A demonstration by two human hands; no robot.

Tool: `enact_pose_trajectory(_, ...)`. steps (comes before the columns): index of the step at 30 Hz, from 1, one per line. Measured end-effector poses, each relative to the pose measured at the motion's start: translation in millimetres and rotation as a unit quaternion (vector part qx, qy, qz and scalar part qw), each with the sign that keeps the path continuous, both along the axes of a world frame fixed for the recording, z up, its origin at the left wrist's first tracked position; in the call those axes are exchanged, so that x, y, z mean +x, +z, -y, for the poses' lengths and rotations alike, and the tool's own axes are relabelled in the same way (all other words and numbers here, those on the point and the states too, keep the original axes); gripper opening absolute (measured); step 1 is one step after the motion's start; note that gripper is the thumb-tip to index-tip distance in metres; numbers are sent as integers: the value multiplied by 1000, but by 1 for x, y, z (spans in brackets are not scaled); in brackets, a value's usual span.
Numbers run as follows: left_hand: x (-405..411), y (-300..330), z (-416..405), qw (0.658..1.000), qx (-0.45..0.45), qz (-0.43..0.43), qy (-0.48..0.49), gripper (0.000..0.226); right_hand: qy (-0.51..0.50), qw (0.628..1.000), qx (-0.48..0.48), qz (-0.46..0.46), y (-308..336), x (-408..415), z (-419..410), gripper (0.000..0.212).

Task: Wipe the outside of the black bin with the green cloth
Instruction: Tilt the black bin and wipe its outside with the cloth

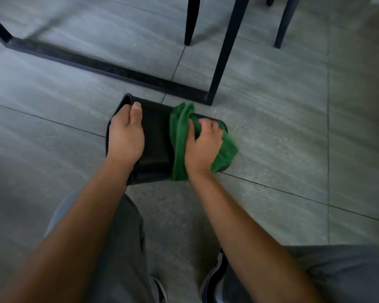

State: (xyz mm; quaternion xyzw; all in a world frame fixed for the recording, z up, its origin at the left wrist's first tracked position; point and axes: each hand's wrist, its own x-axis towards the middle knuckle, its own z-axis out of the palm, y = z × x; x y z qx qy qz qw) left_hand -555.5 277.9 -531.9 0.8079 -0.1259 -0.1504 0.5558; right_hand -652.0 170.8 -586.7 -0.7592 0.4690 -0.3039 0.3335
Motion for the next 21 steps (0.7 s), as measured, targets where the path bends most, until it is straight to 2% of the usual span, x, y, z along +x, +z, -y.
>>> enact_pose_trajectory(2, 2, -1, 0, 1000, -10, -5, 20, 38, 58, 990, 52, 116, 30, 9, -28, 23)
enact_pose_trajectory(3, 2, -2, 0, 999, -22, -19, 24, 35, 90, 973, 115, 176, 44, 14, -33, 23)
enact_pose_trajectory(6, 6, -7, -7, 996, -62, -67, 3, 22, 100, 872, 372, 301, 88, 21, -25, 22)
enact_pose_trajectory(7, 8, -7, -9, 996, -61, -68, 1, 22, 91, 848, 411, 321, 93, 22, -18, 21)
enact_pose_trajectory(8, 9, -7, -10, 997, -50, -62, 6, 28, 94, 847, 413, 320, 95, 22, -11, 25)
enact_pose_trajectory(9, 9, -7, -10, 998, -33, -52, 16, 36, 102, 880, 370, 282, 90, 21, -3, 37)
enact_pose_trajectory(11, 9, -5, -7, 999, -20, -37, 33, 44, 129, 969, 176, 119, 67, 13, 6, 70)
enact_pose_trajectory(12, 8, -5, -7, 998, -25, -36, 39, 44, 147, 985, 76, 43, 49, 8, 7, 80)
enact_pose_trajectory(13, 9, -5, -7, 998, -28, -39, 40, 44, 162, 987, -11, -10, 31, 4, 6, 79)
enact_pose_trajectory(15, 10, -7, -8, 998, -31, -50, 29, 42, 156, 980, -114, -49, -1, -4, 5, 57)
enact_pose_trajectory(16, 11, -7, -10, 998, -29, -53, 21, 41, 129, 983, -124, -47, -13, -11, 8, 49)
enact_pose_trajectory(18, 14, -4, -10, 998, -11, -60, 12, 40, 56, 993, -81, -64, -28, -29, 25, 41)
enact_pose_trajectory(21, 22, 1, -11, 998, -2, -57, 16, 41, -106, 984, 59, -135, -50, -70, 71, 30)
